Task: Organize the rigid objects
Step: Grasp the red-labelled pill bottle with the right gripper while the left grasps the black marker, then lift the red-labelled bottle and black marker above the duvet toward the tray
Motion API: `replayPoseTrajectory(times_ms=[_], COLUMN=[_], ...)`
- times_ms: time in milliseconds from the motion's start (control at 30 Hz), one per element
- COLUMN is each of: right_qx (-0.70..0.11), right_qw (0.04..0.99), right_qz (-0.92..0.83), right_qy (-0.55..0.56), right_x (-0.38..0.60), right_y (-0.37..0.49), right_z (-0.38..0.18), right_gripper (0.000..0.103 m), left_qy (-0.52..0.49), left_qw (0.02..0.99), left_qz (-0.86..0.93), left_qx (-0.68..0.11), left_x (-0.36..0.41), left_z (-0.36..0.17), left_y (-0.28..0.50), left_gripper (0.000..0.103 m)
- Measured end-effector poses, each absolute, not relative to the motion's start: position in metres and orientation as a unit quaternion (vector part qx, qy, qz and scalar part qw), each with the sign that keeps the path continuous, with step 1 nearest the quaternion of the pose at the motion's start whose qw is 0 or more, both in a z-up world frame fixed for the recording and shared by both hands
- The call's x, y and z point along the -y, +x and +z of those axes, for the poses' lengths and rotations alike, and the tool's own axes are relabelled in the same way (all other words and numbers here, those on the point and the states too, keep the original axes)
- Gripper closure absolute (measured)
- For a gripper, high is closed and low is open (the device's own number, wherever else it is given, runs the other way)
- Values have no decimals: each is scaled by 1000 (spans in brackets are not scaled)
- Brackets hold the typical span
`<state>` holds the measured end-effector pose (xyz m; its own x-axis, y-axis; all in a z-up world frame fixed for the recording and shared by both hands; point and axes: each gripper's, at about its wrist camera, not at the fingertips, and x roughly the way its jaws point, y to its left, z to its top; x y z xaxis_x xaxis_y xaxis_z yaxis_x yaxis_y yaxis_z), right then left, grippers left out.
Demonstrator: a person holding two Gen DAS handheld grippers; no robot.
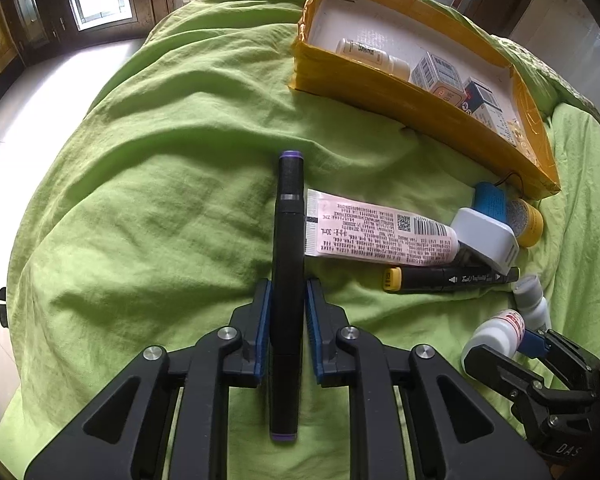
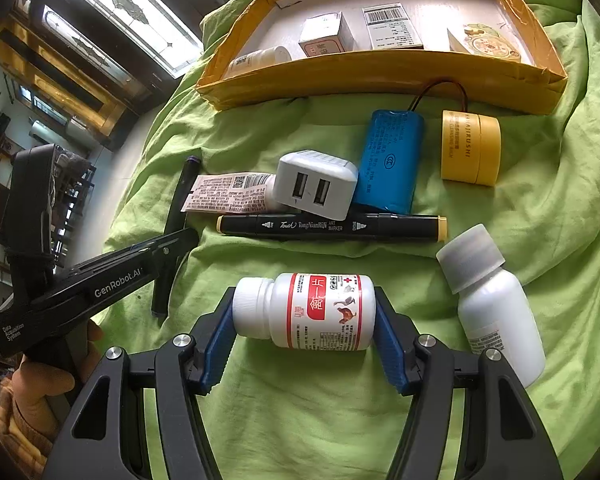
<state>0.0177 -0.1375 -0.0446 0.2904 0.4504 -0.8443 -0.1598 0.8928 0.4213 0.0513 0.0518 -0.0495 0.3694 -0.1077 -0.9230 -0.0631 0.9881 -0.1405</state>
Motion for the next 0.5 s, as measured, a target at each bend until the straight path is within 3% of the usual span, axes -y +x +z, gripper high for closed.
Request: replayPoseTrajectory(times_ms=[500], right_qx=[-516], right_qw=[826], right_qz=[197], right_qy=[111], right_x=[139], right_y=[9], right_z=[-21], right_gripper=[45], left_qy=[-99], left_qw=[858], left_qz=[-33], left_qx=[-503], left_x=[-65], left_z=[-19], left_y=[42], left_gripper=[91])
